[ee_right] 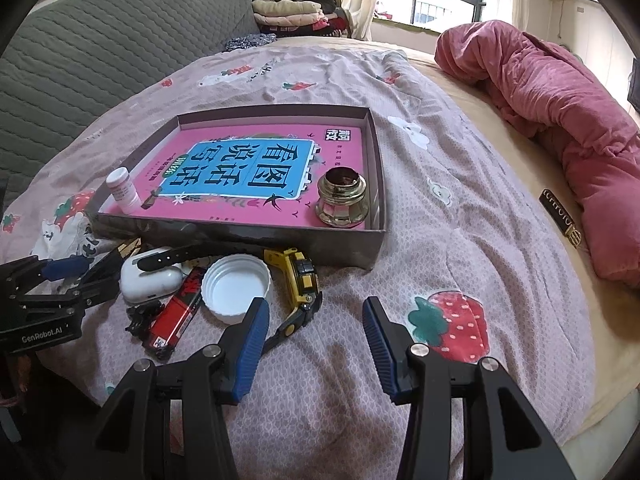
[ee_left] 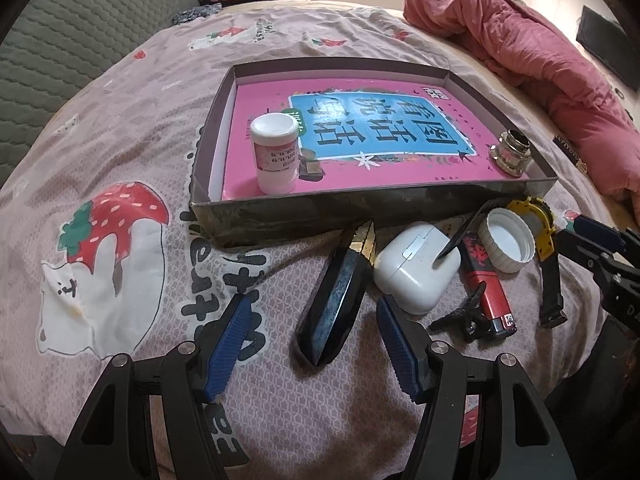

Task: Organize rigid objects
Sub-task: 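Move the left gripper to the black marker while the right approaches the yellow tape measure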

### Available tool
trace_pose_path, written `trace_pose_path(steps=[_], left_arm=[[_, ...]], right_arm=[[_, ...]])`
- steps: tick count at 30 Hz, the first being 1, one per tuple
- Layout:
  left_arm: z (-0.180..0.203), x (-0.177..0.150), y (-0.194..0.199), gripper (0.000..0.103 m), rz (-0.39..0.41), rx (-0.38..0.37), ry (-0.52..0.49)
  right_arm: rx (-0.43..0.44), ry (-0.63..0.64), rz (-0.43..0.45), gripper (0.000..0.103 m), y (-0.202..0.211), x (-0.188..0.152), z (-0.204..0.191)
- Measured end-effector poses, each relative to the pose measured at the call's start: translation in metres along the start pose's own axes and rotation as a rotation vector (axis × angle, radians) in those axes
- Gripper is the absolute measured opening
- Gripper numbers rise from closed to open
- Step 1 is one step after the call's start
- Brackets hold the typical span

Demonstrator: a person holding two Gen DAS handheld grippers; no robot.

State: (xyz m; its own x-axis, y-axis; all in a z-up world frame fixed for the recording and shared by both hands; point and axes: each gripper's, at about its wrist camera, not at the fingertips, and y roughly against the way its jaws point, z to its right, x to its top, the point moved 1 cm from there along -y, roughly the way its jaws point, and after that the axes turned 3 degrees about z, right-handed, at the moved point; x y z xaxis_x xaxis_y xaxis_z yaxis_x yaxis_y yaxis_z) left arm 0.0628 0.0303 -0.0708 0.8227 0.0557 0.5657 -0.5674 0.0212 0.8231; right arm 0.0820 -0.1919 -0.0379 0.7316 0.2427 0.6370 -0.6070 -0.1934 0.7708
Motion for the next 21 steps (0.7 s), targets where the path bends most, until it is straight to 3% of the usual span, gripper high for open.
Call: trace_pose_path(steps=[21], left_arm=[[-0.001,0.004,-0.006,0.065,0.026,0.016,-0.016]], right_arm=[[-0.019,0.028,-0.108,0.046,-0.038,0.001,-0.009]])
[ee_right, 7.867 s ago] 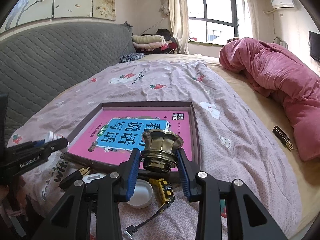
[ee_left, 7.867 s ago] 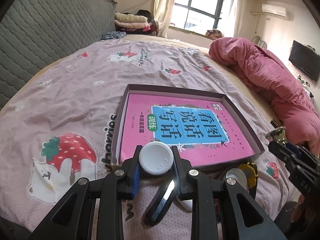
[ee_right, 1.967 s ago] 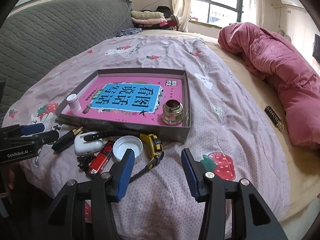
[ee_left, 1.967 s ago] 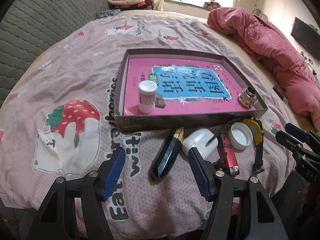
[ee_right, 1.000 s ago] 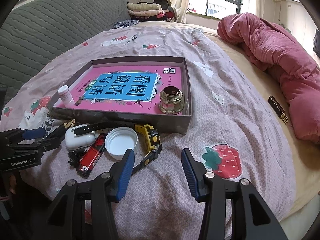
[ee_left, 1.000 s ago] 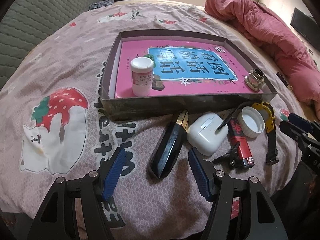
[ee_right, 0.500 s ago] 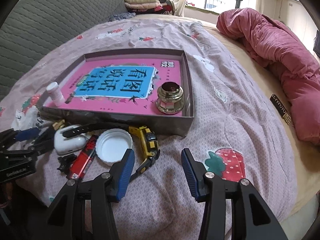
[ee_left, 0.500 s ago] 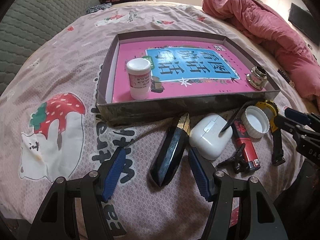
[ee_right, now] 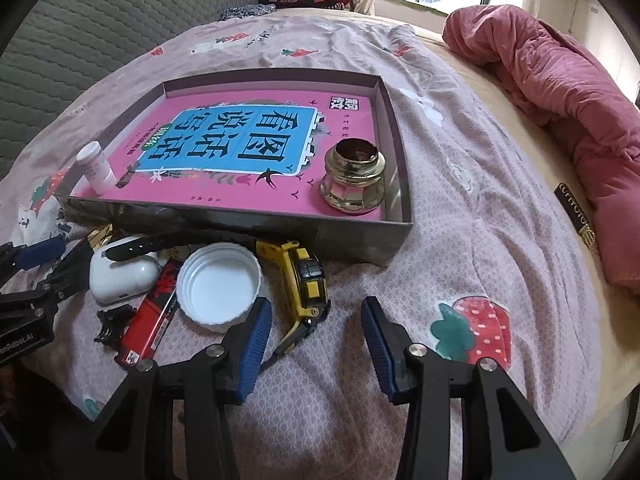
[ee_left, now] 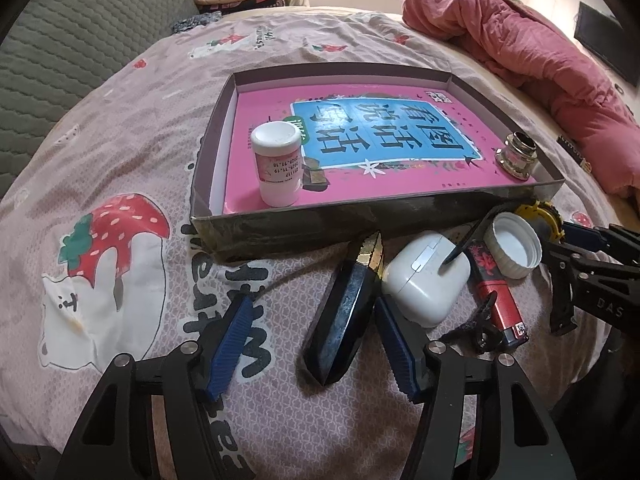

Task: Organize rigid objects
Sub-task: 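Move the left gripper to the black marker while the right approaches the yellow tape measure, then grasp the black marker with the left gripper while the right grasps the yellow tape measure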

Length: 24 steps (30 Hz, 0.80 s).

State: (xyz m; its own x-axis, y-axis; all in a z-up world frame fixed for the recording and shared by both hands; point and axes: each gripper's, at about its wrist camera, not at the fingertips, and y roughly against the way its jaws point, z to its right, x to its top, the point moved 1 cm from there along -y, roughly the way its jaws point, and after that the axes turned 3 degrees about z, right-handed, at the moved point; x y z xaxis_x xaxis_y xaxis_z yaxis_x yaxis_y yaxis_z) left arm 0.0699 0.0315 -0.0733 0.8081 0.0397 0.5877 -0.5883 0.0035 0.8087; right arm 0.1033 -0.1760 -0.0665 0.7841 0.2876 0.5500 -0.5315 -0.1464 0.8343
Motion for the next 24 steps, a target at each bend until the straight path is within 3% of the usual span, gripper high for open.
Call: trace_pose_path(steps=[5,13,24], left_arm=[[0.001,0.000,-0.002,0.065,0.004,0.004,-0.005],[0.003,0.002,-0.008,0.065,0.017,0.019,-0.011],[0.009,0.004,-0.012,0.056,0.033,0.014,-0.044]], right_arm=[[0.009,0.005,0.006,0.044,-0.009,0.001,0.000],[0.063,0.000,0.045,0.026,-0.011,-0.001,0.003],[0.160,-0.054,0.084,0.025,-0.004,-0.006,0.016]])
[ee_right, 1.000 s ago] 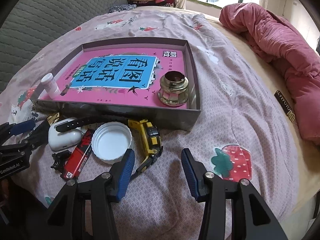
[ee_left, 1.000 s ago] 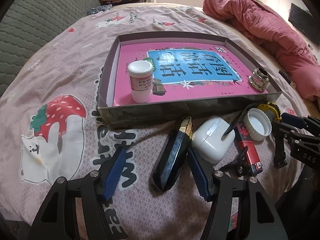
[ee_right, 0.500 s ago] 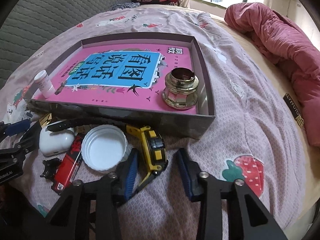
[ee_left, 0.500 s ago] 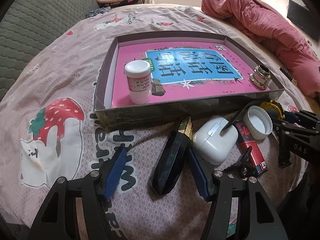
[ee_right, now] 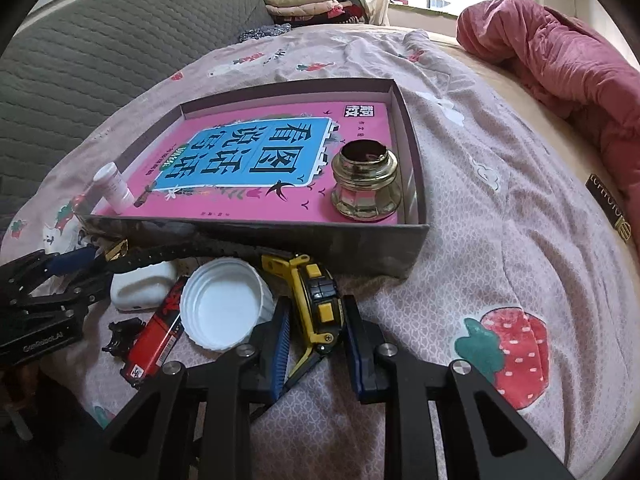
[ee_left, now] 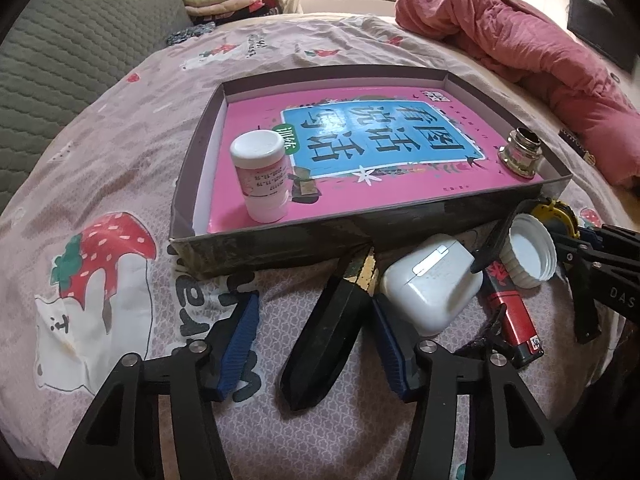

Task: Organize rigid objects
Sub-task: 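Grasp the black marker with the left gripper while the right grasps the yellow tape measure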

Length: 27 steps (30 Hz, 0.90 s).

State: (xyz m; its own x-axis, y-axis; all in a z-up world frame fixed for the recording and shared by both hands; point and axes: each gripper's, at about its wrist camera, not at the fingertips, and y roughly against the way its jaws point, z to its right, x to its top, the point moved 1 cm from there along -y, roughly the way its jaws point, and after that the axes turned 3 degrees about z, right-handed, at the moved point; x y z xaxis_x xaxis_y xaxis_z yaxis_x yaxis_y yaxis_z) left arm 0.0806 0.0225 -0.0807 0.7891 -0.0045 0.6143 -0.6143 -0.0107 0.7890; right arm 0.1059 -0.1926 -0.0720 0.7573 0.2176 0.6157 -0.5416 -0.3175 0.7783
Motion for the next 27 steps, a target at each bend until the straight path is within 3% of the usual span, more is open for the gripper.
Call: trace_pose_path(steps=[4,19,27], left_arm=[[0.007,-0.001,0.002,0.038,0.012,-0.014,-0.031],[0.005,-0.002,0.010,0.023,0.025,-0.041,-0.014],[0.003,-0.001,0.014,0.023,0.035,-0.049,0.002]], right_arm=[[-0.003,-0.005,0.009,0.025,0.003,0.000,0.002],[0.004,-0.033,0.030,0.023,0.012,-0.001,0.008],[0.003,-0.032,0.044,0.023,0.018,-0.002,0.008]])
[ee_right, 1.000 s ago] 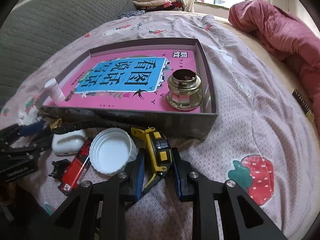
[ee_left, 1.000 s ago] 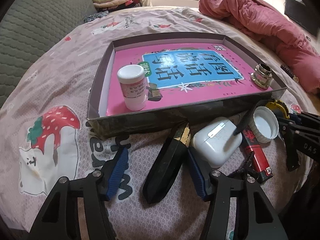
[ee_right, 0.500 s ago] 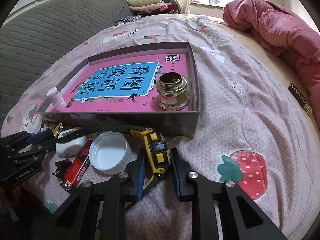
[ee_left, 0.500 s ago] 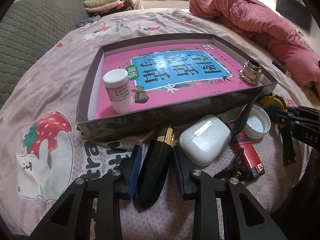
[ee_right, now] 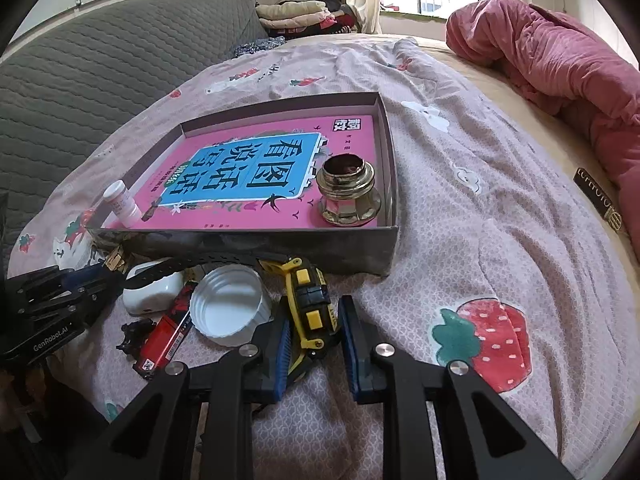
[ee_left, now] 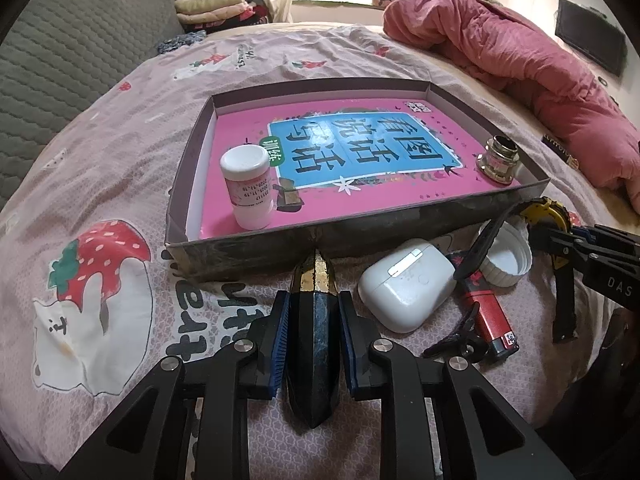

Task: Organize rigid objects
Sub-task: 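Grasp the black marker with the left gripper while the right grasps the yellow tape measure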

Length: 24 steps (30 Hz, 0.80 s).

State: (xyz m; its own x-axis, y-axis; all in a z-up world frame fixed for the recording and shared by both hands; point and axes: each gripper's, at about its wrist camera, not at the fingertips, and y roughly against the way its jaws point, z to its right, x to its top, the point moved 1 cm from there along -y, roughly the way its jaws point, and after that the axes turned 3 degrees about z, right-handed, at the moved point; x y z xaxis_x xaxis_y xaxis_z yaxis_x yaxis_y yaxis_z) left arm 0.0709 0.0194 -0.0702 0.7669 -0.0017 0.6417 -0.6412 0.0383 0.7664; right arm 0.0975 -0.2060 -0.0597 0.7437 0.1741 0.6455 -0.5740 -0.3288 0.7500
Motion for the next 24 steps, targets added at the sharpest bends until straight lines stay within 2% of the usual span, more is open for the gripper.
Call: trace_pose_path(steps=[24], left_arm=[[-0.004,0.003,0.021,0.023,0.046,-0.029,0.034]], right_arm=[[0.044,0.006,0.081,0.022,0.026,0.006,-0.012]])
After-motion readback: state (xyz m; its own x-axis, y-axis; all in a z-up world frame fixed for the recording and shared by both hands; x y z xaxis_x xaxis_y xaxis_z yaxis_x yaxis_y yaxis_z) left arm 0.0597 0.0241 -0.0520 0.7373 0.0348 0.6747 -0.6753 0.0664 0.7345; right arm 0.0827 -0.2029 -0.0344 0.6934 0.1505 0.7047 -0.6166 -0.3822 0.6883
